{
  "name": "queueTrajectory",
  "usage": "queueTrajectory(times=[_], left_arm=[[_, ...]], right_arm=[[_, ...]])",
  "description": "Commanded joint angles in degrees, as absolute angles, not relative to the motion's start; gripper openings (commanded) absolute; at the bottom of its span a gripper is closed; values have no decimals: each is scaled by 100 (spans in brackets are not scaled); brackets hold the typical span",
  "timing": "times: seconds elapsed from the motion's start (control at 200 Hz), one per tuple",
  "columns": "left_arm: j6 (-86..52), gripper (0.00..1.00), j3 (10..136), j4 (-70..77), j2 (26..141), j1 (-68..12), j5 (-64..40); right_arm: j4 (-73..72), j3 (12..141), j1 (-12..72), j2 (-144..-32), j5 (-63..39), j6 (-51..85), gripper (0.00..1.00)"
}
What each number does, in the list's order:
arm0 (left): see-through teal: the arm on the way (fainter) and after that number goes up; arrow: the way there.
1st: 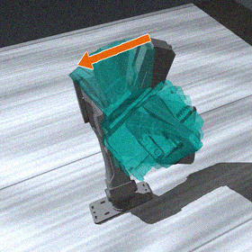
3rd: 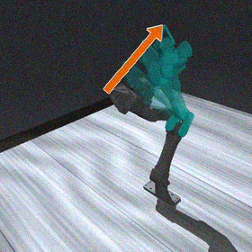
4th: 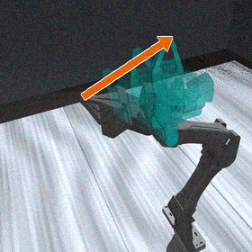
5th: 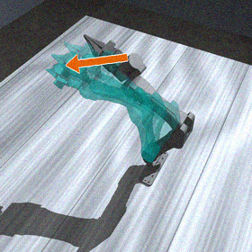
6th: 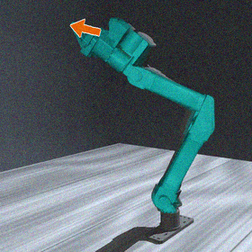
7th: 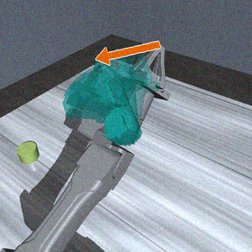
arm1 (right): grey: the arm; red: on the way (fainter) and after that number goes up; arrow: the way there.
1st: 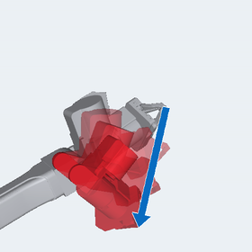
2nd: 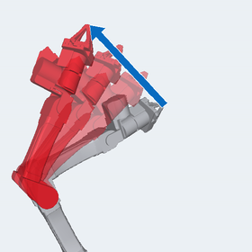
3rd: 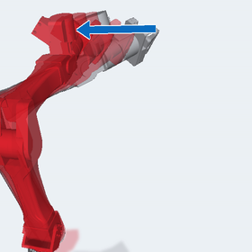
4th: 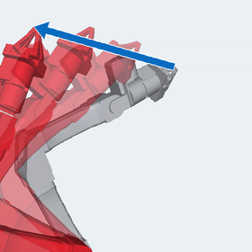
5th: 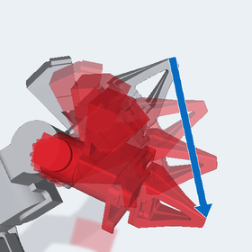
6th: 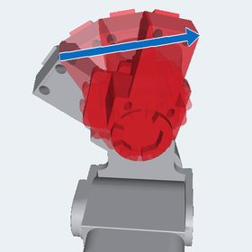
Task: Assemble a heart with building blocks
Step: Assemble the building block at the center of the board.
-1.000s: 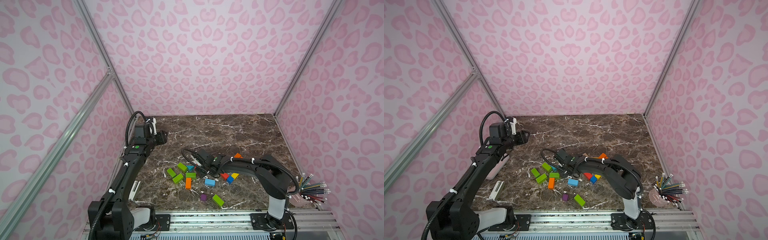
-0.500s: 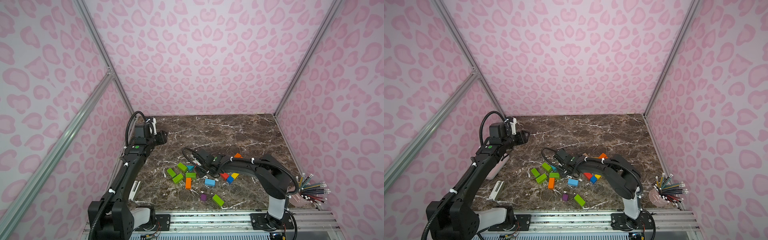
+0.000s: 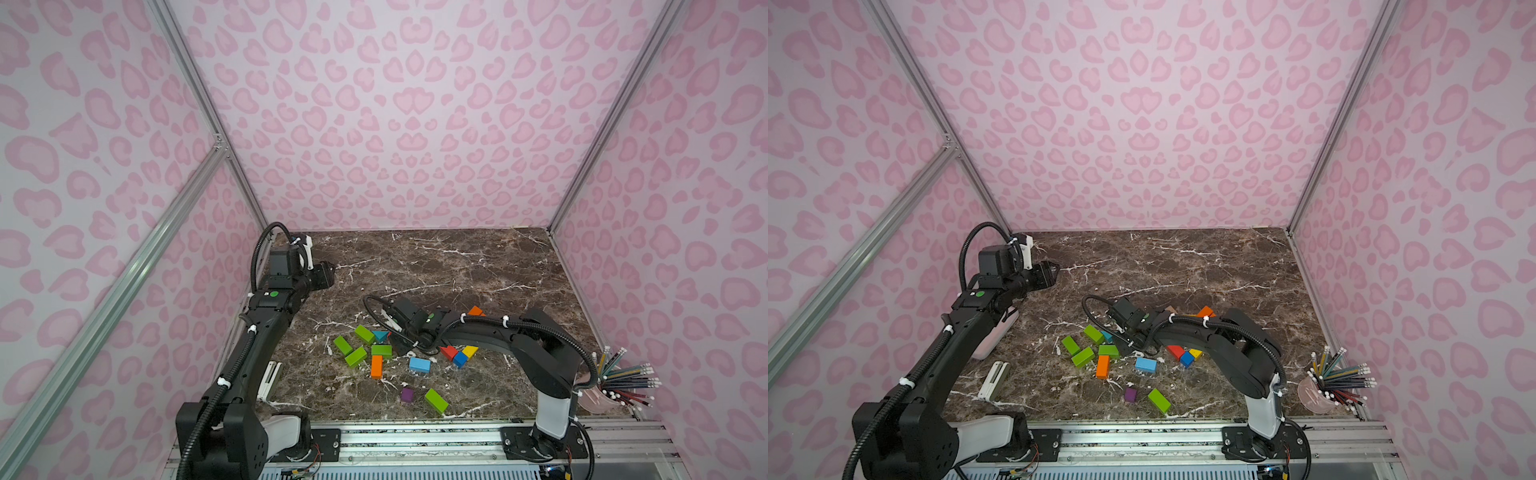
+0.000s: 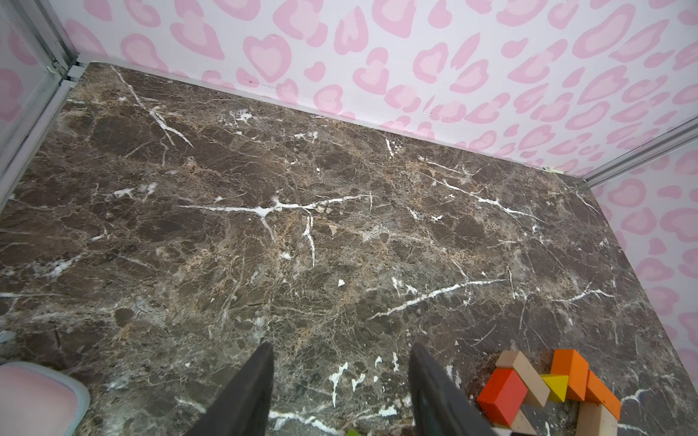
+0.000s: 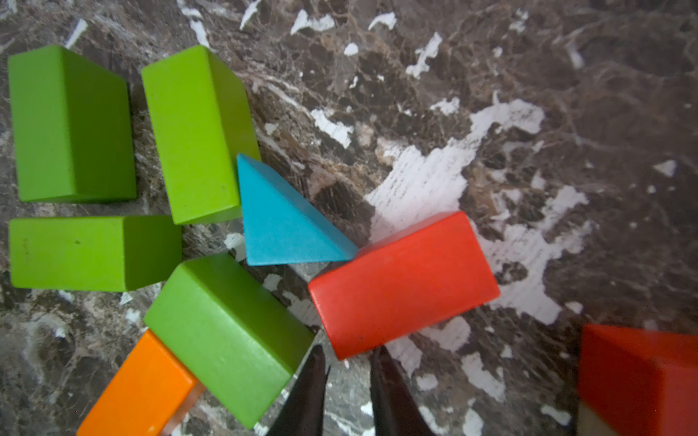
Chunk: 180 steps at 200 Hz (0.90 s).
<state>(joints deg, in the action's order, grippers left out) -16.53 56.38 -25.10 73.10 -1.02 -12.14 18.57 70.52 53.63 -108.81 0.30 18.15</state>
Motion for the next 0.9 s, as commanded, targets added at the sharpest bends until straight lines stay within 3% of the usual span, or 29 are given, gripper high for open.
queueTrajectory(times=[0.0, 0.525, 0.895], left_arm=[[-1642, 60, 5634, -2276, 7303, -104, -1244], [-1640, 60, 5634, -2269, 7296, -104, -1240], [-1626, 60, 5639, -2270, 7277, -105, -1258]], right_arm=[[1719, 7143, 5370, -10872, -11, 1796, 26], [1846, 7142, 5373, -10694, 30, 1616, 26], [1995, 6328, 5344, -9839, -205, 836, 47]])
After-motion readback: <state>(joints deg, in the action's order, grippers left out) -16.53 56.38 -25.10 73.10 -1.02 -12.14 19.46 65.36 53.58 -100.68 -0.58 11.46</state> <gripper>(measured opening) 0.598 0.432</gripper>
